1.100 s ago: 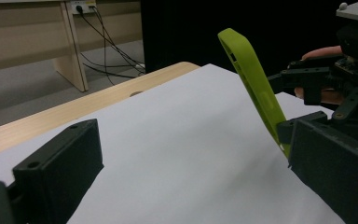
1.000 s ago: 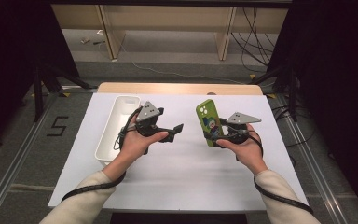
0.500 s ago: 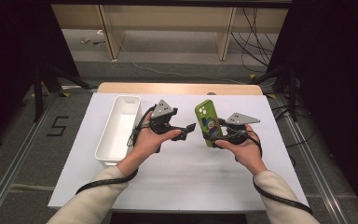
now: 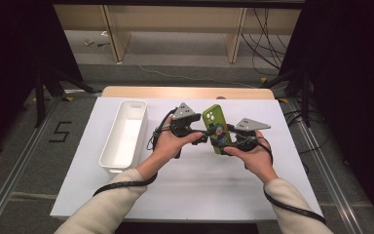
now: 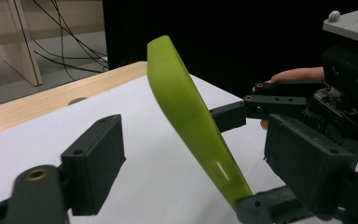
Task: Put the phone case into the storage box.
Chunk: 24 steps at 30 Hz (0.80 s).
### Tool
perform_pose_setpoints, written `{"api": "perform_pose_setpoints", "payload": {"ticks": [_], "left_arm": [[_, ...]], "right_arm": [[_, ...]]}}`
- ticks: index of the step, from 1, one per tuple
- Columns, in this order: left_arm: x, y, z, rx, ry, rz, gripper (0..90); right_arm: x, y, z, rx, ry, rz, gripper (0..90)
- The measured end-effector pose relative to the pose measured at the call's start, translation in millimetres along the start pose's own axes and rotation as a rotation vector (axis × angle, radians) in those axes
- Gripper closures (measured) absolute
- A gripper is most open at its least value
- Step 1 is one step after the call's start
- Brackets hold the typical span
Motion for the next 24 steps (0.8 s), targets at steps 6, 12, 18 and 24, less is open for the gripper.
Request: {"api": "perform_pose_setpoints", "payload": {"ticks": [6,12,18,24], "left_arm": [[-2.4,7.3,-1.0,0.004,-0.008,-0.007,29.3],[-4.7,12.6,-0.9,0.009,-0.015,-0.018,37.2],[-5.1,14.8,1.4,0.02,-0.035,-0.021,53.4],[-5.8,15.9,2.6,0.021,-0.057,-0.001,68.4]], "right_arm": [[1.7,0.6,-0.4,0.001,-0.005,-0.002,16.5],[2.8,1.4,-0.8,-0.002,-0.007,-0.005,16.5],[3.1,1.0,-1.1,-0.003,-0.012,-0.003,16.5],[4.4,1.2,-1.9,0.0,-0.022,0.0,16.4]]}}
Point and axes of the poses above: each handheld gripper's, and its own axes: y roughly forward along the jaws, z roughly out of its underside, x roughly to its left, the point moved 1 cm from there along y, roughly forward along the jaws, and after that the axes turned 10 degrees about -z, right-handed, at the moved point
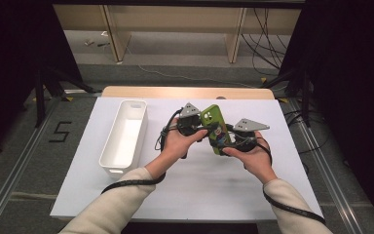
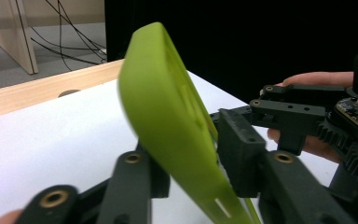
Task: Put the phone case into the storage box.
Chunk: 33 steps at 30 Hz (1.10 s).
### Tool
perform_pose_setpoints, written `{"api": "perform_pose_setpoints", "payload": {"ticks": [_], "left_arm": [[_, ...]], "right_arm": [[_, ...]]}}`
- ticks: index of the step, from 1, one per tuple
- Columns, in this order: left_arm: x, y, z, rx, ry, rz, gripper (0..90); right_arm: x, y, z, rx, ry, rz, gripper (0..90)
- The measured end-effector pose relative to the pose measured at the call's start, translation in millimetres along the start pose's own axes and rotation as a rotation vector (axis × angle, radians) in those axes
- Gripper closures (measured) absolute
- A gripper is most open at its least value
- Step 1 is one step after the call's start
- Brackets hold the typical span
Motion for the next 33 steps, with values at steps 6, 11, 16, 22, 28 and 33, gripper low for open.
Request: {"api": "perform_pose_setpoints", "payload": {"ticks": [6,11,16,22,28,33], "left_arm": [[-3.6,0.1,-0.4,0.001,-0.031,0.046,79.9],[-6.1,0.7,-0.8,0.007,-0.007,0.058,82.7],[-6.0,0.5,-0.9,0.007,0.0,0.078,82.8],[-5.4,-1.3,-1.6,0.005,0.019,0.103,82.8],[-4.5,-4.8,-0.7,0.009,0.033,0.119,82.8],[-4.2,-9.8,1.0,0.011,0.047,0.141,82.7]], "right_arm": [[2.1,2.1,0.5,0.011,-0.016,0.006,16.3],[1.7,1.5,0.4,0.014,-0.012,0.011,16.3],[0.1,0.1,0.8,0.026,-0.011,-0.005,15.6],[-0.2,0.2,3.6,0.053,-0.022,-0.02,14.9],[-0.1,-1.5,4.7,0.058,-0.028,-0.044,13.9],[0.9,-2.9,7.5,0.062,-0.031,-0.053,14.0]]}}
Point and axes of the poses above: each handheld gripper's, and its own axes: y roughly forward along the jaws, z roughly out of its underside, x roughly to its left, the point moved 1 cm from there along y, roughly forward along the jaws, and after that the axes turned 10 degrees about -z, right-handed, at the moved point
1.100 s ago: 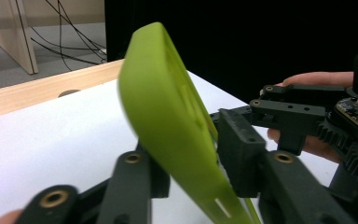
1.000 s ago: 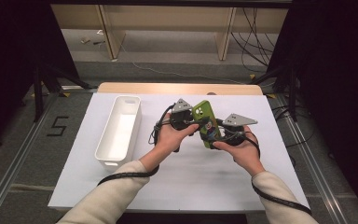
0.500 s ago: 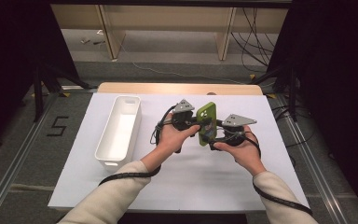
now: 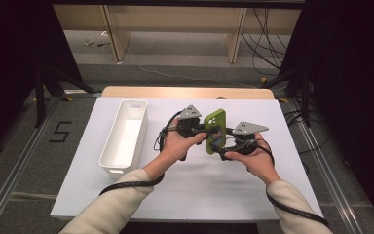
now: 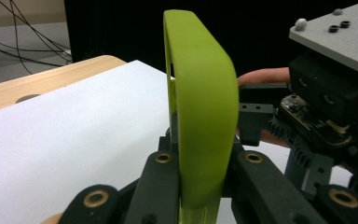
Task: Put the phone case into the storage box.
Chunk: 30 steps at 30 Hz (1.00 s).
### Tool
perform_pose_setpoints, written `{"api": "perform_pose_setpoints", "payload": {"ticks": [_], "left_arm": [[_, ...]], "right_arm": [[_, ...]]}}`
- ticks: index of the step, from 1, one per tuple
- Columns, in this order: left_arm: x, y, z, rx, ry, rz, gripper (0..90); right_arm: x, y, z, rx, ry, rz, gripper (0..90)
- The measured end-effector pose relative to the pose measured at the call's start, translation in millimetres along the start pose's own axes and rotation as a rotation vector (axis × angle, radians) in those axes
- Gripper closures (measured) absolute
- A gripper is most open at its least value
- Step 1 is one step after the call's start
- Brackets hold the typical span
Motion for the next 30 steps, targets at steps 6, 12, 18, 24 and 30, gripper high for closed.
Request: {"api": "perform_pose_setpoints", "payload": {"ticks": [6,12,18,24,30], "left_arm": [[-0.8,-6.0,-0.9,0.002,0.04,0.035,82.7],[-2.1,-8.1,-0.6,0.01,0.069,0.061,82.7],[-3.0,-7.1,-1.0,0.014,0.094,0.087,82.7],[-4.1,-5.8,-2.5,0.015,0.111,0.098,82.7],[-3.3,-4.6,-2.1,0.02,0.122,0.105,82.7]], "right_arm": [[0.6,-2.6,1.5,-0.004,-0.002,-0.018,14.0],[2.4,-3.1,1.8,-0.003,-0.009,-0.035,14.2],[3.1,-1.8,2.8,0.001,-0.015,-0.048,15.0],[2.4,-1.8,3.2,0.0,-0.012,-0.053,15.4],[2.7,-1.1,3.4,0.003,-0.014,-0.062,16.8]]}}
Point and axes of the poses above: each handheld gripper's, and its own axes: y roughly forward along the jaws, z roughly out of its underside, x roughly to its left, the point moved 1 cm from there along y, roughly forward along the jaws, and after that the axes turned 10 degrees about -z, right-handed, at the moved point
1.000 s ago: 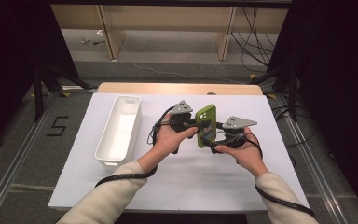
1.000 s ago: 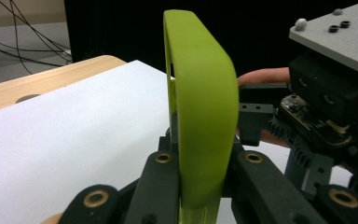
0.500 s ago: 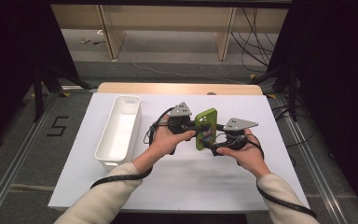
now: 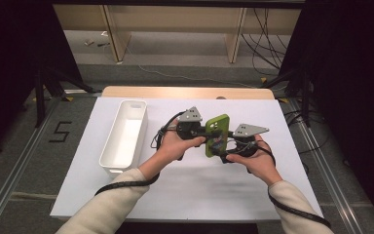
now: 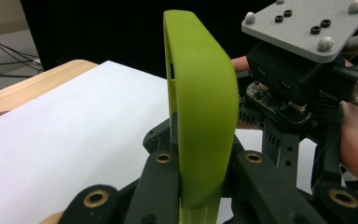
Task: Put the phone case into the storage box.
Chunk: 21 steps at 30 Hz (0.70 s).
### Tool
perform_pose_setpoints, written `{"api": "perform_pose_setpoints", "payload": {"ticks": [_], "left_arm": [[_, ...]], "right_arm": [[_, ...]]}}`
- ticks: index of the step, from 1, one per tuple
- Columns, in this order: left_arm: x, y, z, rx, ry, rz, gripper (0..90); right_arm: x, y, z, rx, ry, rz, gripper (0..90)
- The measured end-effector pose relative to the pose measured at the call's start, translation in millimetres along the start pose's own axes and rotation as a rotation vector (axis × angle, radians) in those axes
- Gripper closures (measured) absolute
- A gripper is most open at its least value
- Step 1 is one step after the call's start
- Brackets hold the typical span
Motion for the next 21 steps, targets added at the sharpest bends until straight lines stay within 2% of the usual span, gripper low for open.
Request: {"api": "perform_pose_setpoints", "payload": {"ticks": [7,11,17,21], "left_arm": [[2.7,1.0,0.5,-0.004,0.003,0.001,82.8],[4.2,0.5,-1.6,-0.03,0.0,0.007,82.7],[3.6,1.6,-4.5,-0.06,0.014,0.001,81.1],[5.1,1.9,-4.0,-0.08,0.018,-0.011,73.9]], "right_arm": [[0.6,-0.3,-0.6,-0.013,-0.003,-0.016,29.4],[-1.5,-2.3,-0.2,-0.015,0.006,-0.031,39.8],[-1.9,-3.6,-0.4,0.012,0.005,-0.056,54.2],[-2.8,-6.2,-1.6,0.014,0.007,-0.075,64.9]]}}
Point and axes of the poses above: each handheld gripper's, and its own axes: y roughly forward along the jaws, z roughly out of its underside, x roughly to its left, the point moved 1 cm from there along y, roughly forward along the jaws, and after that the axes turned 10 degrees about -z, right-handed, at the moved point
